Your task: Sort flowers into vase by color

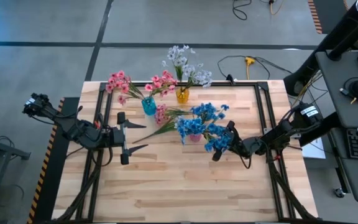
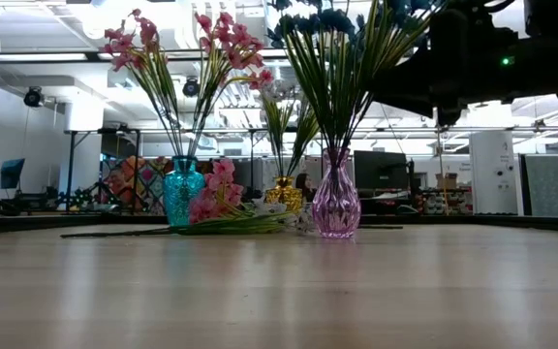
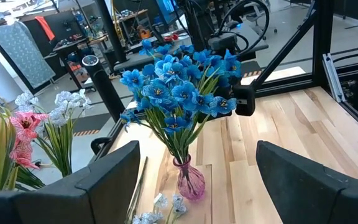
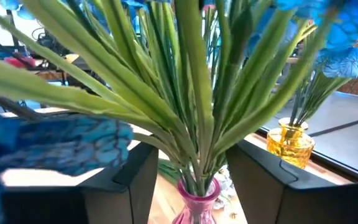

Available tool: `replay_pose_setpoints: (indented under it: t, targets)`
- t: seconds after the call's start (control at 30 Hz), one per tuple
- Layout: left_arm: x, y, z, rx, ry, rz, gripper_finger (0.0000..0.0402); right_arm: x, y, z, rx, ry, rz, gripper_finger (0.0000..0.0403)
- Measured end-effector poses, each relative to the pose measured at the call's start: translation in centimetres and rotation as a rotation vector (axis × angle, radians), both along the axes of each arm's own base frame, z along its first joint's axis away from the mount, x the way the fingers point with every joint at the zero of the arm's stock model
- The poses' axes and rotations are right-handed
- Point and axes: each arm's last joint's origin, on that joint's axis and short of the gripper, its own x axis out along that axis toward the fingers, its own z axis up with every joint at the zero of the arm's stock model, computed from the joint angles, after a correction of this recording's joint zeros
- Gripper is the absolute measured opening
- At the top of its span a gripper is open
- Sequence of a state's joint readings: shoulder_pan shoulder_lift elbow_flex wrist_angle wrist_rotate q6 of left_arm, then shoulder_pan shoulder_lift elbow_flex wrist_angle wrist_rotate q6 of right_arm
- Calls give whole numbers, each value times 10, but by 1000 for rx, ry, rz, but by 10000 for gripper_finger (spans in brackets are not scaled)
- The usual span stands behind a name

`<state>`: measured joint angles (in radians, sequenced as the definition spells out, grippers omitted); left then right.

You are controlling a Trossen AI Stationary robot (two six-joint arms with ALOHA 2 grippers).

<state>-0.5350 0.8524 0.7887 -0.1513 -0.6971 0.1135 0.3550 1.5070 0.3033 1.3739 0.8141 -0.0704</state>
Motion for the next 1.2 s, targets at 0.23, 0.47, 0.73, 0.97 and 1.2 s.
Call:
replay_pose_setpoints:
  t: [0.23, 0.47, 0.73, 0.97, 1.2]
  targets:
    - [0, 0, 0, 0, 0, 0, 302, 0, 0, 1, 3, -3, 0, 153]
    - [0, 0, 0, 1, 2, 0, 302, 0, 0, 1, 2, -3, 0, 127]
    - [0, 0, 0, 1, 2, 0, 302, 0, 0, 1, 1, -2, 0, 103]
    - [0, 0, 0, 1, 2, 0, 302, 0, 0, 1, 3, -3, 0, 84]
    - [0, 0, 0, 2, 3, 0, 302, 0, 0, 1, 3, -3, 0, 69]
